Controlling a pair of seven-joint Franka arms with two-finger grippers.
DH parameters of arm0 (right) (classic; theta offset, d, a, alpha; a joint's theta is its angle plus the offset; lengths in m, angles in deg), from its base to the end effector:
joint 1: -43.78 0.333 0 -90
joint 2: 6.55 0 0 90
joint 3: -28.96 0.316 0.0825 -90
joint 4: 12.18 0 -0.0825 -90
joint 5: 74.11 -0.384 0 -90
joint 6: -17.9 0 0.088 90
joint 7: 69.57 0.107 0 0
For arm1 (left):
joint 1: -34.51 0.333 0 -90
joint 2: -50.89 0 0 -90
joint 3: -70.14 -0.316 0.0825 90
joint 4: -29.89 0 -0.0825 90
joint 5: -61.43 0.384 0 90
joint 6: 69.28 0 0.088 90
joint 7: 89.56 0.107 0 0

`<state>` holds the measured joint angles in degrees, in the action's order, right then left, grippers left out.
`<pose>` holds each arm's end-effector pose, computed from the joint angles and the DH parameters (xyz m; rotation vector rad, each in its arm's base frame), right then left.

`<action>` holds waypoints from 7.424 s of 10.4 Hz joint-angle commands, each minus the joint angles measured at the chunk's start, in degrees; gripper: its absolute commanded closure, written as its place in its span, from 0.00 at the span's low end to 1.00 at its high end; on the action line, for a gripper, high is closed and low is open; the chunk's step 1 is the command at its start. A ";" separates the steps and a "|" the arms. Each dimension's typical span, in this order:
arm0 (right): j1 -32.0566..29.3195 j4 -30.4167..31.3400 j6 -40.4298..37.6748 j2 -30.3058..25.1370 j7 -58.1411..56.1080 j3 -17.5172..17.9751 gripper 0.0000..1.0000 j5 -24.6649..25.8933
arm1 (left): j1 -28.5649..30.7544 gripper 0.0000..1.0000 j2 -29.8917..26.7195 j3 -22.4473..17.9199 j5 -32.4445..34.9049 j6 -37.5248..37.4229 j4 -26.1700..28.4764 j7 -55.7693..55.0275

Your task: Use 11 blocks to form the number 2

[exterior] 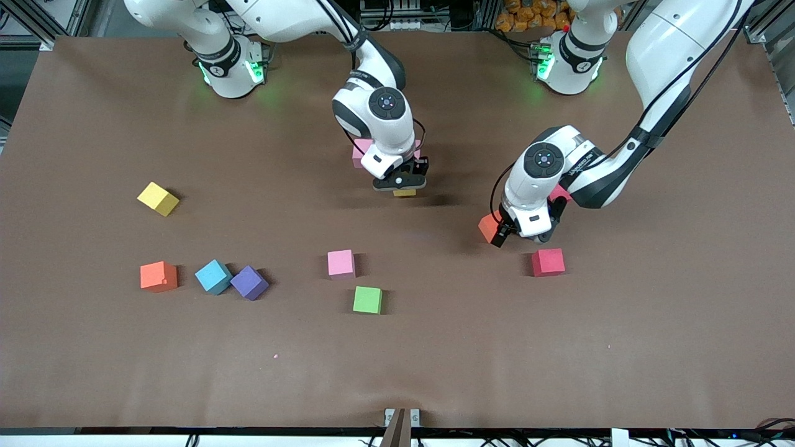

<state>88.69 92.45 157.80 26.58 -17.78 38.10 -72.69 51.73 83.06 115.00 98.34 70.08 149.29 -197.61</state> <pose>0.3896 0.5248 0.2243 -3.0629 -0.0468 0.0441 0.5176 -0.2644 0.2240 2.7560 1.4743 0.0541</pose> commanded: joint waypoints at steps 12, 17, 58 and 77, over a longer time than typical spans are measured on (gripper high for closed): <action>1.40 -1.98 0.46 3.96 7.10 -0.10 0.84 4.30 | 0.71 0.00 4.22 0.76 9.41 3.46 0.57 15.31; 1.22 -2.42 0.46 4.13 7.36 0.17 0.84 3.94 | 1.06 0.00 4.14 0.93 9.14 3.11 0.92 17.17; -26.55 -13.84 1.34 9.93 -24.37 4.21 0.00 11.92 | -20.03 0.69 11.95 1.11 -2.90 -10.16 -18.15 44.86; -37.27 -14.72 -17.20 0.44 -47.31 5.44 0.80 9.22 | -34.09 0.67 16.79 -5.48 -3.34 -9.90 -24.13 41.61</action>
<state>52.34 77.31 141.67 28.16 -64.03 42.33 -62.59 19.80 99.03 111.23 96.29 60.68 126.16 -155.57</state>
